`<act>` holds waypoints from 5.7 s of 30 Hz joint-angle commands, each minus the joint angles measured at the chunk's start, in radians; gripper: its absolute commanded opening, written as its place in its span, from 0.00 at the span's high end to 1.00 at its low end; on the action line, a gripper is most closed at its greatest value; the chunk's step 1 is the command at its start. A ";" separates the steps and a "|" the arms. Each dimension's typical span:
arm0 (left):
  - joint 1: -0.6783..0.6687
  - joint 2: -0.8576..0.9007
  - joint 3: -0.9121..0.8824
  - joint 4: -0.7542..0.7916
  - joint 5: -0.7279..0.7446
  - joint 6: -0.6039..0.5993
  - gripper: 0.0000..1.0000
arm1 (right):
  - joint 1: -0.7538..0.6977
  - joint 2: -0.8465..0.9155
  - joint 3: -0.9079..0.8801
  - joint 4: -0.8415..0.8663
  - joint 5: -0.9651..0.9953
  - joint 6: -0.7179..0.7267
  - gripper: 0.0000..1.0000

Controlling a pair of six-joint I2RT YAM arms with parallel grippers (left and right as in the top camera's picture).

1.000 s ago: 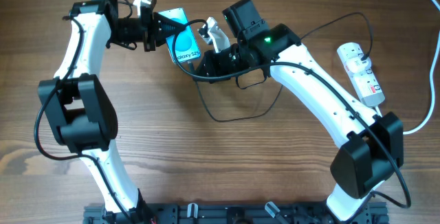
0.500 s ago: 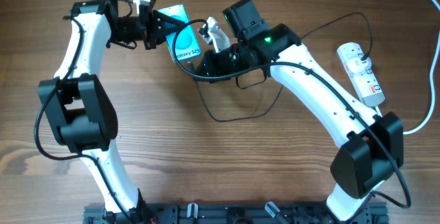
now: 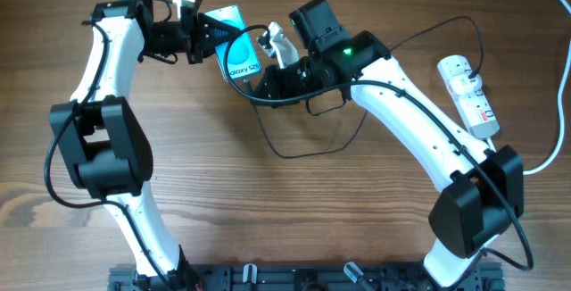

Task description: Plug charger to phone and switch on socket

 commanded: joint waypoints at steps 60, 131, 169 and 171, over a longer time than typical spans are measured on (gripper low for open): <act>-0.013 -0.022 0.008 0.007 0.035 0.072 0.96 | -0.003 -0.021 -0.006 0.023 0.042 0.005 0.96; -0.005 -0.022 0.008 0.022 0.027 -0.007 0.96 | 0.027 -0.021 -0.006 0.005 0.029 0.000 0.96; 0.226 -0.022 0.007 0.028 -0.365 -0.035 0.96 | 0.126 0.543 0.203 0.078 0.655 0.008 0.72; 0.226 -0.022 0.007 0.028 -0.365 -0.035 0.96 | 0.126 0.560 0.203 0.057 0.656 0.031 0.81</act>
